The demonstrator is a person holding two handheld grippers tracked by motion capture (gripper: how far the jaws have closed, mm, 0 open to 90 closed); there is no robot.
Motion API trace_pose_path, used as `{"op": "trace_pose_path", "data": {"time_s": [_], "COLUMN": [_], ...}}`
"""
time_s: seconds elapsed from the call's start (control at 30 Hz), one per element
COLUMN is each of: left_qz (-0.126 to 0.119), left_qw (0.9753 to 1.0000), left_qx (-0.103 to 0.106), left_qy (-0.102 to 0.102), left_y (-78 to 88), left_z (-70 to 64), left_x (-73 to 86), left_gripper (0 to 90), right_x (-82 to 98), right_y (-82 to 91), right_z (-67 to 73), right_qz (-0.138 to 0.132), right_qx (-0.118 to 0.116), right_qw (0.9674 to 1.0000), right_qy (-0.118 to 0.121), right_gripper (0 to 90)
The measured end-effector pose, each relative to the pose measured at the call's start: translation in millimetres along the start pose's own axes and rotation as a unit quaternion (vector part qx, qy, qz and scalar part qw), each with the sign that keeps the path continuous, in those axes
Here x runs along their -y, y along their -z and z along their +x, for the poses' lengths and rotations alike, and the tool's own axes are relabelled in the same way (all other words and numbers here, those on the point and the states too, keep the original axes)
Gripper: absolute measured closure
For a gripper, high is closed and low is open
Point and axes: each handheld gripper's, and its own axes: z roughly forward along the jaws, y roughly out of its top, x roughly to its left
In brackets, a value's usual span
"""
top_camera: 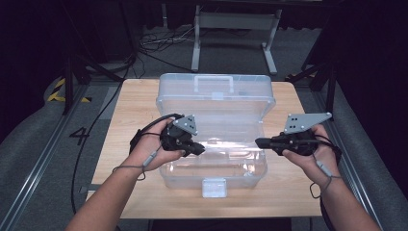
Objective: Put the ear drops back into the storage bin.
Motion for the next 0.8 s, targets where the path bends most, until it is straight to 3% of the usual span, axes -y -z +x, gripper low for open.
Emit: {"op": "trace_pose_path", "data": {"time_s": [0.27, 0.4, 0.8], "left_qz": [-0.001, 0.0, -0.003], "left_qw": [1.0, 1.0, 1.0], "left_qx": [0.002, 0.003, 0.005], "left_qy": [-0.001, -0.001, 0.001], "left_y": [-0.9, -1.3, -3.1], "left_z": [-1.4, -1.7, -3.7], "left_x": [1.8, 2.1, 5.2], "left_gripper": [85.9, 85.9, 85.9], "right_x": [3.3, 4.3, 8.3], "right_y": [1.8, 3.1, 2.6], "right_z": [-12.0, -17.3, -33.0], "right_qz": [-0.052, -0.085, -0.125], "right_qx": [0.013, 0.034, 0.066], "right_qw": [0.998, 0.9947, 0.987], "right_qy": [-0.033, -0.047, -0.077], "right_gripper": [90.0, 90.0, 90.0]}}
